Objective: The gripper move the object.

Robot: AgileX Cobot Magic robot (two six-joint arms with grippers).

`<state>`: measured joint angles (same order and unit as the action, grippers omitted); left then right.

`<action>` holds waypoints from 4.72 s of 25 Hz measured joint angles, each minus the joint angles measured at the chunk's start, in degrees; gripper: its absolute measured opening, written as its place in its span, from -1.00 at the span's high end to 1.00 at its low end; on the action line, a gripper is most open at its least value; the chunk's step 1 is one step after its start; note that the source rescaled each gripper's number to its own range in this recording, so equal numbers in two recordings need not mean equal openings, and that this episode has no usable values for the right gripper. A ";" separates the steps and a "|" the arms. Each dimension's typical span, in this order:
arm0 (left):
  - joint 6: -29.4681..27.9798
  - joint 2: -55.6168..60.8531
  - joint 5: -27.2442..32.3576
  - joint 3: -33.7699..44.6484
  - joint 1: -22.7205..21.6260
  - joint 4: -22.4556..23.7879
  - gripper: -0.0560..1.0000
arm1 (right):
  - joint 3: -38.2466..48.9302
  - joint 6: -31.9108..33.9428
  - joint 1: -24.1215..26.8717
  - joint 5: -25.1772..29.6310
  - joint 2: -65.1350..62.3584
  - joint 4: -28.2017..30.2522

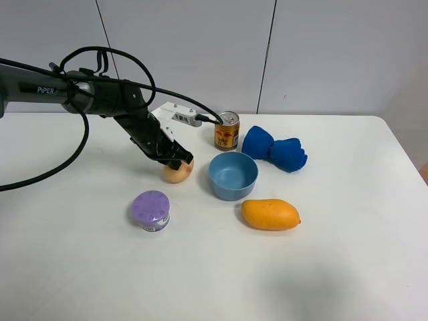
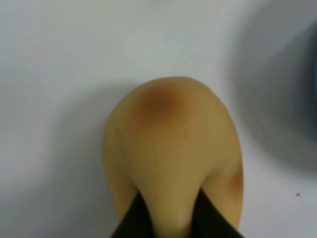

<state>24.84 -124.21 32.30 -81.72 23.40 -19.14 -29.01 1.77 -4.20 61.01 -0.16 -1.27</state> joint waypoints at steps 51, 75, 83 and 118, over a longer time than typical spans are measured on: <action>-1.35 5.24 -12.69 -1.71 21.66 15.66 0.89 | 0.00 0.00 0.00 0.00 0.00 0.00; -3.91 0.76 -9.10 -1.78 18.50 16.43 0.69 | 0.00 0.00 0.00 0.00 0.00 0.00; -3.91 3.15 -9.55 -1.78 19.54 16.14 -0.90 | 0.00 0.00 0.00 0.00 0.00 0.00; -8.01 96.25 37.15 1.60 -22.02 27.43 -1.00 | 0.00 0.00 0.00 0.00 0.00 -0.05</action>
<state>16.83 -27.96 69.44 -80.12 1.39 8.29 -29.01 1.77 -4.20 61.01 -0.16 -1.32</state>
